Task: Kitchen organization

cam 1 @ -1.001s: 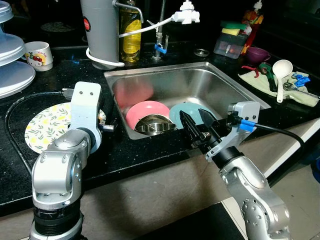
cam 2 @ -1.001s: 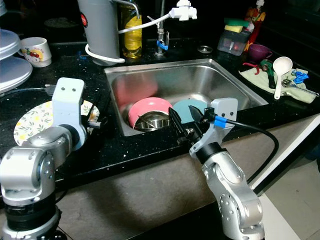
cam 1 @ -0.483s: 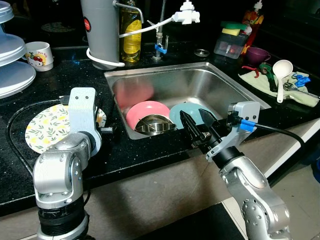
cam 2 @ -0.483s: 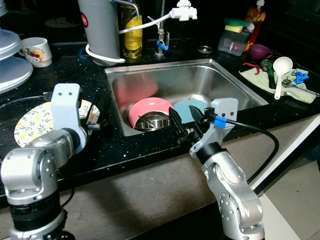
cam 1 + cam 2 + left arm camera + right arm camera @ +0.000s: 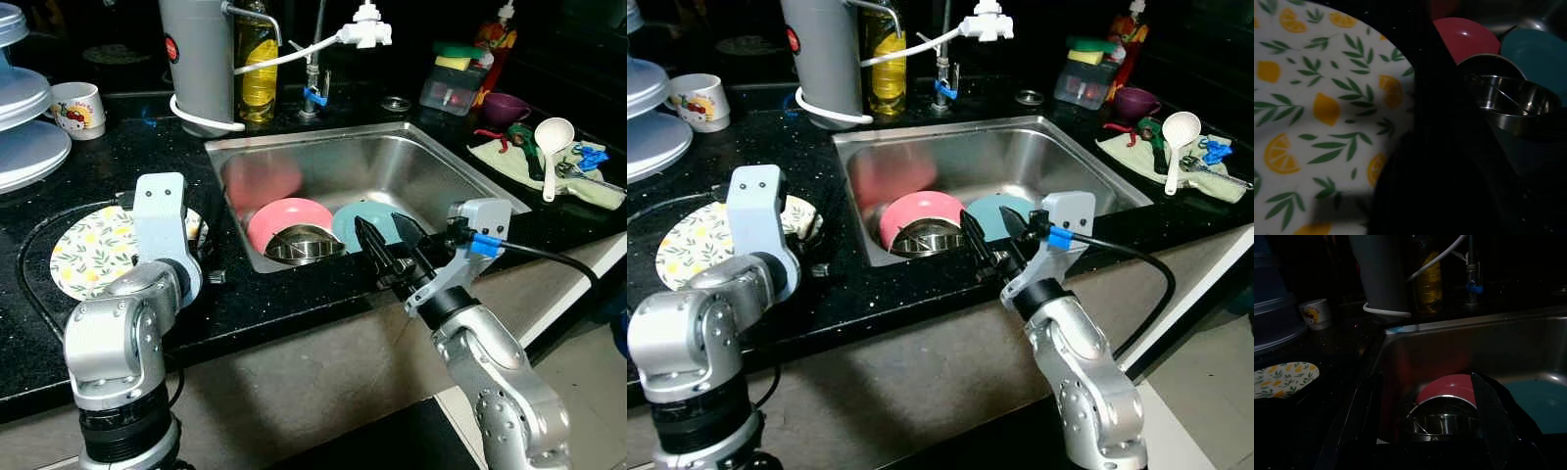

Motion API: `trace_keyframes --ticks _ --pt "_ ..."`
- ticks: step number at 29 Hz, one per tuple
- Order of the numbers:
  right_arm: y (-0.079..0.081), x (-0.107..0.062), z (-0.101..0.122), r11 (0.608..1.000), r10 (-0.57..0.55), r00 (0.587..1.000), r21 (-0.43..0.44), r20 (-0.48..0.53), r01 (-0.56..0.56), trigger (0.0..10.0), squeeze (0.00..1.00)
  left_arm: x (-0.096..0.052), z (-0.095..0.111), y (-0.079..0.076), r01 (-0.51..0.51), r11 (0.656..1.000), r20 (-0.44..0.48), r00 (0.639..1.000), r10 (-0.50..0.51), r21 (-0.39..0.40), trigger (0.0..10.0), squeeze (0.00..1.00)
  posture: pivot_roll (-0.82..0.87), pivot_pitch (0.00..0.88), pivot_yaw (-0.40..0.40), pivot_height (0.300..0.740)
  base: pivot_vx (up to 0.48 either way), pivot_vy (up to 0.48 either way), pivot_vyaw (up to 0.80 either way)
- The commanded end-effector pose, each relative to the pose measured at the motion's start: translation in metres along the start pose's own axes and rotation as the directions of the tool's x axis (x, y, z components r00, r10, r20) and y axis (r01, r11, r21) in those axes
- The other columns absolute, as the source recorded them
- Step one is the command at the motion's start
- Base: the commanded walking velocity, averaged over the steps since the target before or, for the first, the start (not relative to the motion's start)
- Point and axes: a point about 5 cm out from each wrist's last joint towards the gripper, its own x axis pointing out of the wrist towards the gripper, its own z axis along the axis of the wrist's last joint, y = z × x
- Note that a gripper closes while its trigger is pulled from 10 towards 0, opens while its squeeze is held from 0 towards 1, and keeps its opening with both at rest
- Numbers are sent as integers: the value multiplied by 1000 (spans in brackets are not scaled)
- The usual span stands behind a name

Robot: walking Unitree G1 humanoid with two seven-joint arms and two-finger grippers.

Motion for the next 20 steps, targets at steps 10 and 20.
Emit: trace_keyframes --ticks 10,20 --pt "-2 -2 2 1000 -15 1000 -8 0 15 10000 0 1 4 2 -25 1000 26 999 25 -14 0 0 90 9 -84 740 0 0 0" --pt "-2 -1 3 1000 -13 1000 -1 6 13 10000 0 -4 33 2 -58 998 211 976 51 30 0 0 86 9 -80 740 0 0 0"
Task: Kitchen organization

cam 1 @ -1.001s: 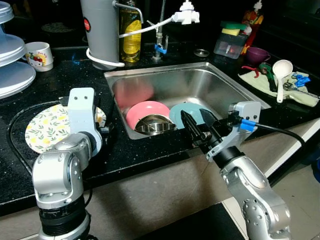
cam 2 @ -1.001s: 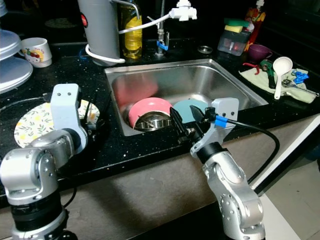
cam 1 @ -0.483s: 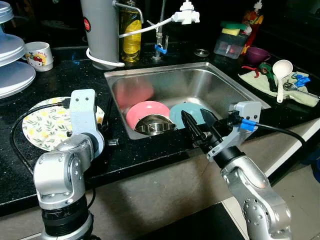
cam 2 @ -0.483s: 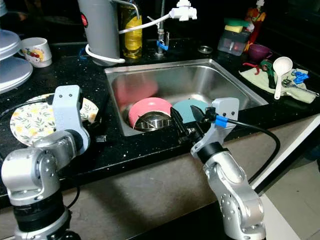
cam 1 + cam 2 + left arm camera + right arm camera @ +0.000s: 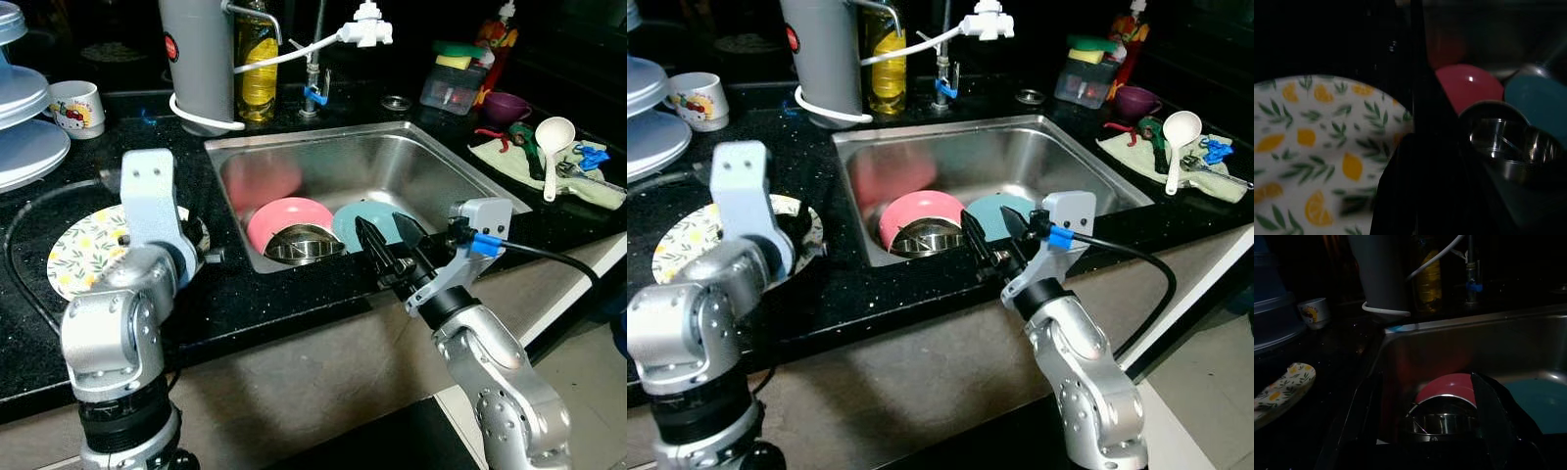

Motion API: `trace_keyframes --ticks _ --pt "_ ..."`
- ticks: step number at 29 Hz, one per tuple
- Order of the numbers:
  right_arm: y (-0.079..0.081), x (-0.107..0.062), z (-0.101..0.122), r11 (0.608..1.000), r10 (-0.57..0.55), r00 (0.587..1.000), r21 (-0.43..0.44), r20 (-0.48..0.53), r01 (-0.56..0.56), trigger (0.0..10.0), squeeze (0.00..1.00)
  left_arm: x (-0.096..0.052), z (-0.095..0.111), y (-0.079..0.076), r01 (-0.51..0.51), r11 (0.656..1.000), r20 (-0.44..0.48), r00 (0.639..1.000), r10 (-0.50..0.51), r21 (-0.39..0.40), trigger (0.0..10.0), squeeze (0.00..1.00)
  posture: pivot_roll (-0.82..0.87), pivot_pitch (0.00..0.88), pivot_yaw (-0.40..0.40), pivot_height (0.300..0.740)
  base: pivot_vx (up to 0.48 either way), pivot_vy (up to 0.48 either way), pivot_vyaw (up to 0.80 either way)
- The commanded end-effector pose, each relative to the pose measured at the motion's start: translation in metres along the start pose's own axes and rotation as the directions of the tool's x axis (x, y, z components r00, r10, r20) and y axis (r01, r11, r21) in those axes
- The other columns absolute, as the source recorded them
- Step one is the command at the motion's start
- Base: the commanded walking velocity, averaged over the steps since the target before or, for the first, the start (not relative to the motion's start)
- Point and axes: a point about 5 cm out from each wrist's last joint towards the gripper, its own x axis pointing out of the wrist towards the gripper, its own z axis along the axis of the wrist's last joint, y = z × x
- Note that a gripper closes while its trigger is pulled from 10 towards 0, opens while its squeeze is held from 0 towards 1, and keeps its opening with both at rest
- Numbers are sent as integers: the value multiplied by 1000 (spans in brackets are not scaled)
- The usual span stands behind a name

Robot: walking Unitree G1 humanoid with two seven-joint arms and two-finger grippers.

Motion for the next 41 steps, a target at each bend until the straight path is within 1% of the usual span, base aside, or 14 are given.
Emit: trace_keyframes --ticks 1,3,8,10,13,15,16,17,18,22,25,30,37,41 --pt "-1 -1 3 1000 -12 1000 -2 7 12 10000 0 0 7 -4 14 1000 44 999 -14 21 0 0 84 9 -80 740 0 0 0" --pt "-1 -1 3 1000 -12 1000 -2 7 12 10000 0 0 10 -7 31 999 67 997 -33 30 0 0 82 11 -79 740 0 0 0" --pt "-2 0 2 1000 -23 1000 12 -2 23 10000 0 -1 19 -32 211 977 134 968 -210 11 0 0 80 14 -84 740 0 0 -213" --pt "-2 0 2 1000 -23 1000 12 -2 23 10000 0 -1 19 -32 211 977 134 968 -210 11 0 0 80 14 -84 740 0 0 -644" --pt "-3 0 2 1000 -28 1000 7 -12 28 10000 0 -1 25 -46 329 944 158 934 -321 -26 0 0 78 17 -90 740 0 0 -800" --pt "-3 0 2 1000 -28 1000 6 -13 28 10000 0 -1 27 -48 345 938 165 927 -336 -27 0 0 78 17 -90 740 0 0 -800" --pt "-3 0 2 1000 -28 1000 5 -10 28 10000 0 -1 29 -48 344 939 172 926 -336 -19 5725 0 76 15 -90 740 0 0 -800" --pt "-3 0 2 1000 -28 1000 5 -10 28 10000 0 -1 29 -48 344 939 172 926 -336 -19 5725 0 76 15 -90 740 0 0 -800" --pt "-4 1 3 999 -32 999 8 -6 32 10000 0 0 30 -47 339 941 173 927 -332 -12 10000 0 76 15 -90 740 0 0 0" --pt "-4 1 5 999 -42 999 4 5 42 10000 0 5 24 -44 309 951 145 940 -310 35 10000 0 72 19 -90 740 0 0 0" --pt "-4 0 5 999 -44 999 4 4 44 10000 0 7 19 -46 320 945 114 939 -326 69 10000 0 72 19 -90 740 0 0 0" --pt "-4 0 5 998 -56 998 6 5 56 10000 0 18 -1 -53 347 927 7 936 -352 145 10000 0 65 21 -87 740 0 0 0" --pt "-4 -1 6 998 -61 998 6 6 60 10000 0 27 -6 -61 379 912 9 923 -385 155 10000 0 56 26 -88 740 0 0 0" --pt "-5 -2 6 998 -64 998 5 7 64 10000 0 37 -8 -59 349 921 17 934 -357 171 10000 0 48 26 -87 740 0 0 0"
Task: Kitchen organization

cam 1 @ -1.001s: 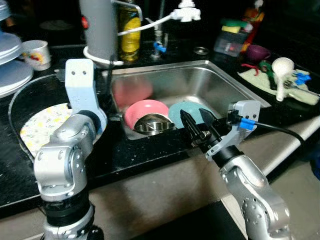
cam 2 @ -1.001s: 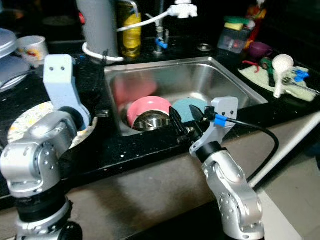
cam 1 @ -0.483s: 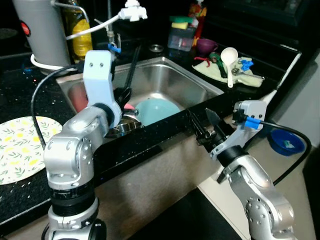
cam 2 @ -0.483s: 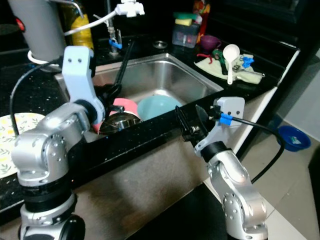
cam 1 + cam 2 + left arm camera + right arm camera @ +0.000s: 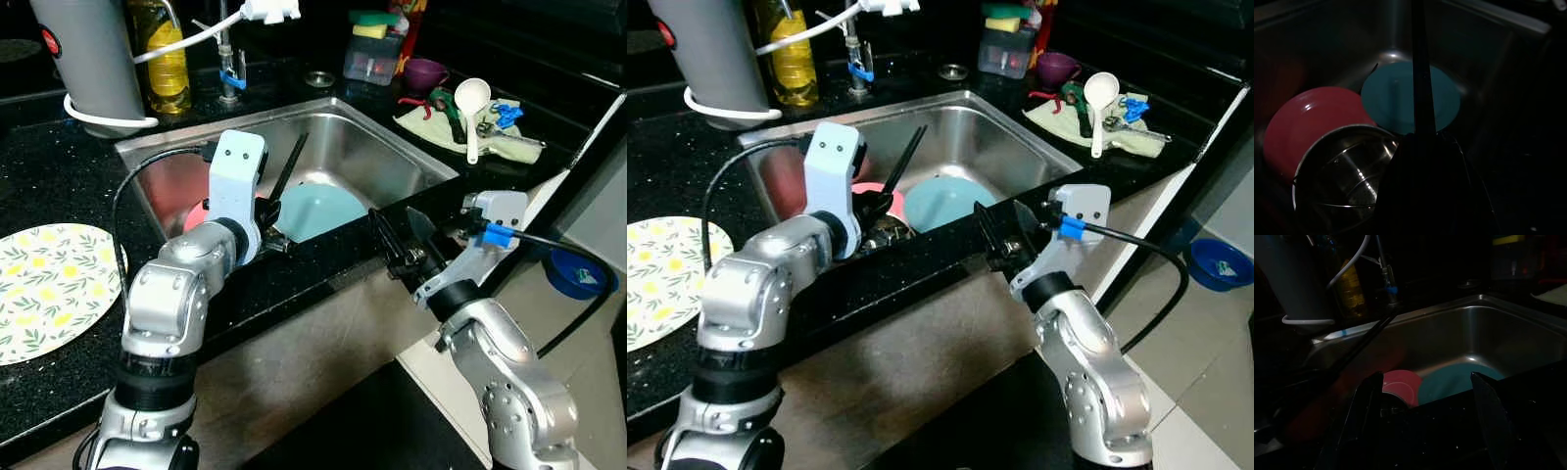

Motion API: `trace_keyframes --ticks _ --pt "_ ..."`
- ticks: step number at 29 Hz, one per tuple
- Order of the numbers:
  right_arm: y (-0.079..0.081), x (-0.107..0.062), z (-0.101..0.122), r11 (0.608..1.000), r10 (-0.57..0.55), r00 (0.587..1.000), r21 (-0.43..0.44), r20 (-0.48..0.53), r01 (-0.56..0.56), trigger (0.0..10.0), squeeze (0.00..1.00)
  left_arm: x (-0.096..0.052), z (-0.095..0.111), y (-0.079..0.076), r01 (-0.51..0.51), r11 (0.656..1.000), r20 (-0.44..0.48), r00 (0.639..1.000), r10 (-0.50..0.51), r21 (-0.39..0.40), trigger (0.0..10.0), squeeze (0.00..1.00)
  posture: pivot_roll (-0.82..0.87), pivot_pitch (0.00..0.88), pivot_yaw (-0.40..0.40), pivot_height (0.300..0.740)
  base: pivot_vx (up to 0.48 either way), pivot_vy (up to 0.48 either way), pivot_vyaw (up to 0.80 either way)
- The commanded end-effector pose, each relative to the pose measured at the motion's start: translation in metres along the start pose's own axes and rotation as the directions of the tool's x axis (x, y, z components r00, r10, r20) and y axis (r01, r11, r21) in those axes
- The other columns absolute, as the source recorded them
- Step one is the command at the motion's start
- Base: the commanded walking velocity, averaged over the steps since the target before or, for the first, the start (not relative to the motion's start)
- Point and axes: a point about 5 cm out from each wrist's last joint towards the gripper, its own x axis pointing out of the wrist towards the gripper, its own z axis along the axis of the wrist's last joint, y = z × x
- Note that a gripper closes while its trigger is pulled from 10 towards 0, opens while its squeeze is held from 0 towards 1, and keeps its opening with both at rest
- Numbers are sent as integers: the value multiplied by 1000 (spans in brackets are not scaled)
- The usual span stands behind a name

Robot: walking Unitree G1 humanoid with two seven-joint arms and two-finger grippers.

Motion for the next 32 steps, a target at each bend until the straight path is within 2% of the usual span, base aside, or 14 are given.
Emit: trace_keyframes --ticks 1,6,7,8,9,10,11,12,22,23,27,28,30,32 --pt "1 -3 3 1000 -3 1000 -6 7 3 10000 0 7 -1 5 -33 999 11 999 32 15 10000 0 48 26 -87 740 0 0 0" --pt "2 -4 4 1000 2 1000 -6 6 -2 10000 0 15 -1 13 -72 997 35 997 72 12 10000 8 32 28 -92 740 0 0 0" --pt "3 -5 4 1000 4 1000 -7 4 -4 10000 0 17 0 15 -77 997 41 996 76 11 10000 196 32 28 -92 740 0 0 0" --pt "3 -5 4 1000 6 1000 -8 3 -6 10000 0 18 0 16 -78 997 44 996 78 10 10000 196 32 28 -92 740 0 0 0" --pt "3 -5 3 1000 5 1000 -10 0 -5 10000 0 19 -1 17 -81 997 42 996 80 17 10000 553 32 28 -92 740 0 0 0" --pt "2 -5 3 1000 3 1000 -13 -2 -3 10000 0 20 -2 18 -83 996 46 996 82 21 10000 663 26 31 -91 740 0 0 0" --pt "2 -5 3 1000 3 1000 -13 -2 -3 10000 0 20 -2 18 -83 996 46 996 82 21 10000 663 26 31 -91 740 0 0 0" --pt "2 -6 3 1000 2 1000 -15 -4 -2 10000 0 21 -2 19 -85 996 50 995 84 22 10000 1000 24 34 -90 740 0 0 0" --pt "2 -6 3 1000 12 1000 -17 -9 -13 10000 0 18 11 32 -177 984 146 974 173 13 10000 1000 25 33 -91 740 0 0 0" --pt "3 -7 3 1000 25 1000 -12 -6 -25 10000 0 14 19 36 -223 973 199 958 207 60 10000 0 31 33 -93 740 0 0 0" --pt "5 -8 5 998 53 999 -24 9 -52 10000 0 3 35 40 -291 945 301 924 237 149 10000 0 31 33 -93 740 0 0 0" --pt "8 -8 5 996 82 997 -28 12 -82 10000 0 -10 47 45 -345 926 392 881 264 152 10000 0 37 34 -95 740 0 0 781" --pt "9 -8 6 996 90 996 -25 14 -90 10000 0 -15 50 48 -352 931 417 864 281 101 10000 0 37 34 -95 740 0 0 781" --pt "10 -8 6 995 101 995 -22 15 -101 10000 0 -29 52 57 -338 939 451 831 326 -55 10000 0 49 38 -96 740 0 0 781"
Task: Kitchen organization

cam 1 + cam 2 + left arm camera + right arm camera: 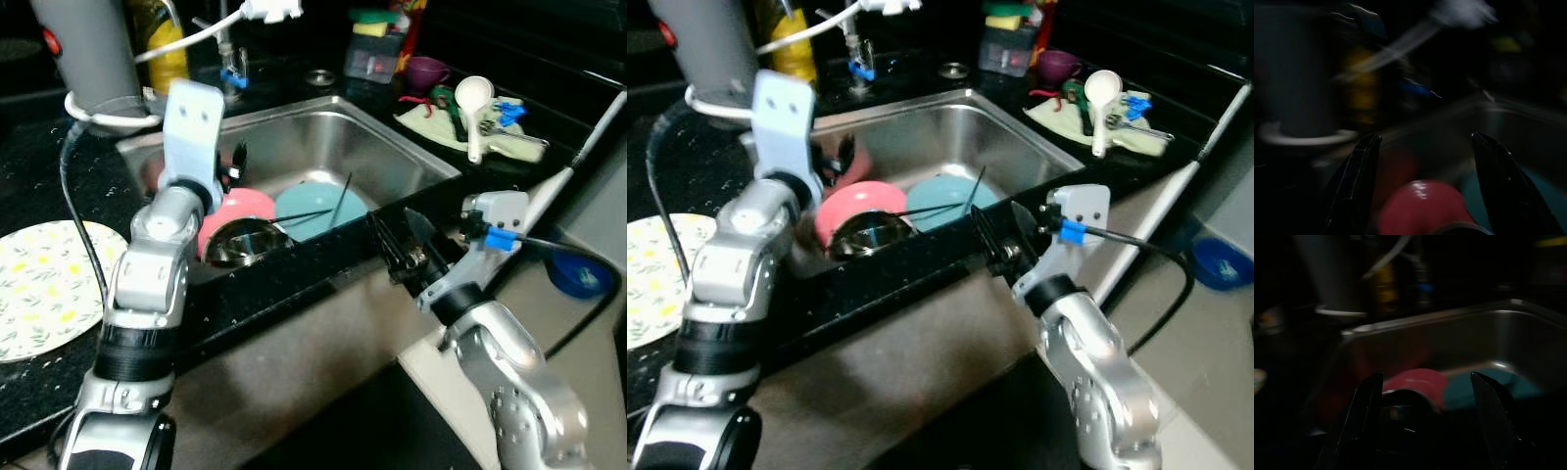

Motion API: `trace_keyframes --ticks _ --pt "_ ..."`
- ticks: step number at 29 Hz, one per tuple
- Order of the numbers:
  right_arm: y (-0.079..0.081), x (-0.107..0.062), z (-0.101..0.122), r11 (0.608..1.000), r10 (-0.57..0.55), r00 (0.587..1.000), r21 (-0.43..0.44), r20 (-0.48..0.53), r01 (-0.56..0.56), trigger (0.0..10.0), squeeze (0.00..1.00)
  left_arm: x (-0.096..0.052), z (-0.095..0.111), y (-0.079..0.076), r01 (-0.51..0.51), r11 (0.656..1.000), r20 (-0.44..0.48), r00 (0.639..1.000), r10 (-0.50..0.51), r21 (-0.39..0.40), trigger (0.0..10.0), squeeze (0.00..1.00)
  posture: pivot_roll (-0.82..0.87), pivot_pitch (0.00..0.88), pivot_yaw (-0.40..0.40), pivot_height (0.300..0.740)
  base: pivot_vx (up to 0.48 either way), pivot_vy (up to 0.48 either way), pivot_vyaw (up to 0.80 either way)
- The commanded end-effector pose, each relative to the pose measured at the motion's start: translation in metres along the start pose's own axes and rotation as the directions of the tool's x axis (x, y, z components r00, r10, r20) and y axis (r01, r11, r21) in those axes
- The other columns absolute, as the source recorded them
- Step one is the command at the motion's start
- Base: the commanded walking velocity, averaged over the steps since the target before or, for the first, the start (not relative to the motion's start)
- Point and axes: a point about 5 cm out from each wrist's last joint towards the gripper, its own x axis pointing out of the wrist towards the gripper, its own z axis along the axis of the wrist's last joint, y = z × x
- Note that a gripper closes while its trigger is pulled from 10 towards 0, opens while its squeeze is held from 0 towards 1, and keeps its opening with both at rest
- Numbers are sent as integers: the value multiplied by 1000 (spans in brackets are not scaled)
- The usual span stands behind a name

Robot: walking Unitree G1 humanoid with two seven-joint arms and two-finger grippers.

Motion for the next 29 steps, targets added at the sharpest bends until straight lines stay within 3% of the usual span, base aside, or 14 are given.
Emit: trace_keyframes --ticks 1,3,6,9,10,13,20,23,26,29 --pt "5 0 4 999 33 999 3 24 -33 10000 0 -11 -6 17 -81 987 -29 997 78 -141 10000 0 50 38 -97 740 0 0 781" --pt "5 1 4 999 38 999 6 23 -38 10000 0 -19 -14 31 -164 952 -91 985 146 -257 10000 0 56 47 -98 740 0 0 781" --pt "5 1 3 999 44 999 17 20 -45 10000 0 -31 -19 45 -231 940 -133 970 202 -252 10000 0 69 45 -98 740 0 0 781" --pt "5 1 2 998 54 998 22 17 -55 10000 0 -39 -21 49 -257 934 -155 962 224 -249 10000 0 81 41 -94 740 0 0 781" --pt "5 1 2 998 54 998 22 17 -55 10000 0 -39 -21 49 -257 934 -155 962 224 -249 10000 0 81 41 -94 740 0 0 781" --pt "12 2 -1 995 96 995 36 16 -96 10000 0 -54 -27 45 -297 888 -232 946 225 -351 10000 0 93 28 -93 740 0 0 781" --pt "17 3 -3 989 143 990 42 9 -144 10000 0 -72 -31 37 -320 864 -313 928 203 -389 10000 0 103 18 -97 740 0 0 781" --pt "18 3 -2 986 162 987 43 7 -162 10000 0 -79 -39 36 -360 835 -374 905 203 -415 10000 0 104 25 -100 740 0 0 781" --pt "22 3 -2 981 188 982 53 8 -188 10000 0 -90 -53 30 -426 771 -475 861 184 -474 10000 0 106 27 -102 740 0 0 779" --pt "23 3 -2 980 192 981 56 8 -192 10000 0 -92 -54 27 -432 760 -491 854 172 -485 10000 0 106 27 -102 740 0 0 775"
